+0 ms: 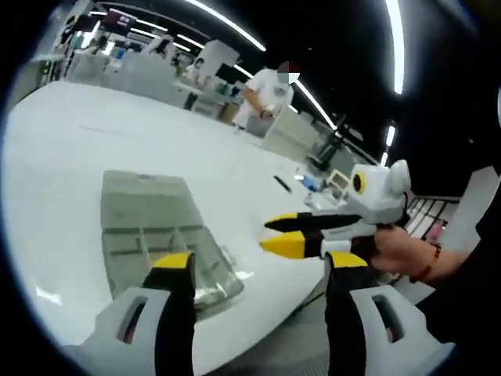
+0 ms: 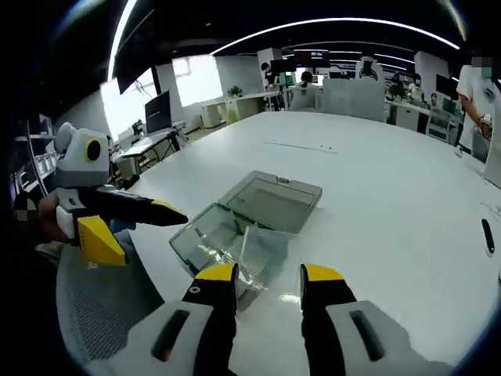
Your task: Insert the divider into the dual guide fixture by aligning both edges with the guide slots and pushing it downward to the bottom, including one-sided entry, uneven engagement, binding, and posture correction.
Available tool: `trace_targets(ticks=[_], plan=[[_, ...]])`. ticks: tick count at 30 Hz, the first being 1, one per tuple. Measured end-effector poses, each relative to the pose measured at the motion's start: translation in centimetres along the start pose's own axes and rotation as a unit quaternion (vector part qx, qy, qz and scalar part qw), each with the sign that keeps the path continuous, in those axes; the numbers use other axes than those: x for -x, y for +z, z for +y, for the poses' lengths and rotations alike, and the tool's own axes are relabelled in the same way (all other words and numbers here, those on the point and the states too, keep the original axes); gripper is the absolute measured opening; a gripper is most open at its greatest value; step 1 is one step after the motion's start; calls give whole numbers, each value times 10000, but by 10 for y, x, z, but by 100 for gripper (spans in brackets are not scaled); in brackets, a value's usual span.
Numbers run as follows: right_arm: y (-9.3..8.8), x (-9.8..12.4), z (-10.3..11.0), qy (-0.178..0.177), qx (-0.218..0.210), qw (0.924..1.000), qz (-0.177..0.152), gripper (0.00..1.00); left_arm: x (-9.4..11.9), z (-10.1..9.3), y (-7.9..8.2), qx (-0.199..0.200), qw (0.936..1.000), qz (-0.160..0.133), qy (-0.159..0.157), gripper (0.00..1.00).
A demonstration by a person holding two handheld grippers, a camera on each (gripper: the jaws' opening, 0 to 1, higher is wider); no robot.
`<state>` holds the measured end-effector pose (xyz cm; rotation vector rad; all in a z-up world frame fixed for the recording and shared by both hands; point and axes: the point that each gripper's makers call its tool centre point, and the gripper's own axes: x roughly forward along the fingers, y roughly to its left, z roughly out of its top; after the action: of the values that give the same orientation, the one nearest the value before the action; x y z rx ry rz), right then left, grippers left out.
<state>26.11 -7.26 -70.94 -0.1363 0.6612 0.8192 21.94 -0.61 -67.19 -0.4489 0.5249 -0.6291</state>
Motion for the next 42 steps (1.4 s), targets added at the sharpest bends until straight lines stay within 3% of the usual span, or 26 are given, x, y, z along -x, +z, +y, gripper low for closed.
trace_targets(ticks=[10,19,42], plan=[[10,-1,10,203,199,9995,-134,27,2,4,4,278,9995,-155,45,59],[14,-1,24,393,349,9984,-222,27,1,6,8,517,9983,-248,50,46],[25,-3,60,778,600,9946,-333,27,4,14,12,1029,9935,-480,88,24]])
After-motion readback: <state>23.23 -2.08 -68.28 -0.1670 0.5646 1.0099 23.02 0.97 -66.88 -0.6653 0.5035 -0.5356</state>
